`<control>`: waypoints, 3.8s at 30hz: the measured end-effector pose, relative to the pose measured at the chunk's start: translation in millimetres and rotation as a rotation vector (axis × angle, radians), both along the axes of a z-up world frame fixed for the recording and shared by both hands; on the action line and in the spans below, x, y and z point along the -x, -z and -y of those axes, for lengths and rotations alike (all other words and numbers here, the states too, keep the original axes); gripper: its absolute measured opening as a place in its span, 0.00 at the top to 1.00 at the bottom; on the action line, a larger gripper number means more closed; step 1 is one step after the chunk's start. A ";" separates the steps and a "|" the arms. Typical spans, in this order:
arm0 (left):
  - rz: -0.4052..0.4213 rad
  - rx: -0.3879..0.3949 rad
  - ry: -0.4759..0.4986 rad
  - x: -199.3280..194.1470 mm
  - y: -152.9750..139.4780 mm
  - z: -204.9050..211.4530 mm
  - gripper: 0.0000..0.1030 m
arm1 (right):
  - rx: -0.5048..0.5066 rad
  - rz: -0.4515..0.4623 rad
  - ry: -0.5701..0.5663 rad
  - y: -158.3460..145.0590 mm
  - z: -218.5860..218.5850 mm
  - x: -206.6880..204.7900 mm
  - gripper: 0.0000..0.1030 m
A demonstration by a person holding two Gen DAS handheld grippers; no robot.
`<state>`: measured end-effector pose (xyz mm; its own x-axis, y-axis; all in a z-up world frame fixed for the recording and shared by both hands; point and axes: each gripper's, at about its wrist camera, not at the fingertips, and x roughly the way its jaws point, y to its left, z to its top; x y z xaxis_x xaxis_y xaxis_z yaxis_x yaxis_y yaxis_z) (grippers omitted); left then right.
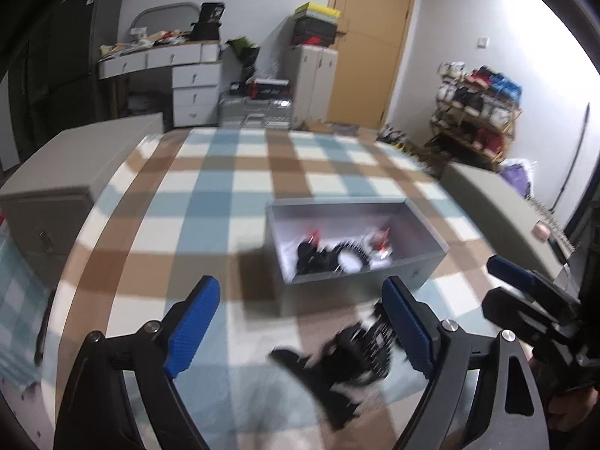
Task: Organize jewelry
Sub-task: 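Raise both grippers out of the box back toward the remaining black items, then grasp the black coiled hair tie with the right gripper and lift it, then grasp the black comb clip with the left gripper while the right gripper carries the coil toward the box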
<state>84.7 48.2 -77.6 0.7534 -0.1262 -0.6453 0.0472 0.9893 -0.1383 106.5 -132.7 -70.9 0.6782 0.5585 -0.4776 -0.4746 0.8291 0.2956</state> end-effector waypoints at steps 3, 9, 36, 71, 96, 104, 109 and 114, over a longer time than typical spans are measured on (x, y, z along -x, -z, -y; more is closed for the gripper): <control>-0.027 -0.011 -0.007 8.7 11.6 -4.2 0.14 | 0.005 -0.035 -0.011 11.6 -2.4 3.1 0.02; -0.063 -0.018 -0.034 30.0 30.1 -16.9 0.05 | 0.045 -0.070 -0.053 31.9 -11.6 11.8 0.01; -0.117 0.018 0.028 52.0 47.2 -22.5 0.04 | 0.400 -0.074 -0.477 69.2 -75.8 -29.2 0.20; -0.182 0.011 0.031 28.1 45.8 9.1 0.05 | 0.091 -0.046 -0.216 35.2 3.0 14.0 0.64; -0.287 -0.164 0.131 34.2 54.1 14.2 0.83 | 0.035 -0.043 -0.186 38.6 16.3 28.6 0.64; -0.263 -0.126 0.099 36.0 48.2 0.4 0.88 | 0.035 -0.047 -0.199 37.5 6.9 29.6 0.64; -0.212 -0.140 0.092 42.4 37.7 -1.2 0.88 | 0.042 -0.043 -0.204 34.1 2.3 30.6 0.64; -0.149 -0.143 0.064 47.6 19.2 -5.2 0.88 | 0.035 -0.033 -0.215 26.6 -2.5 32.7 0.64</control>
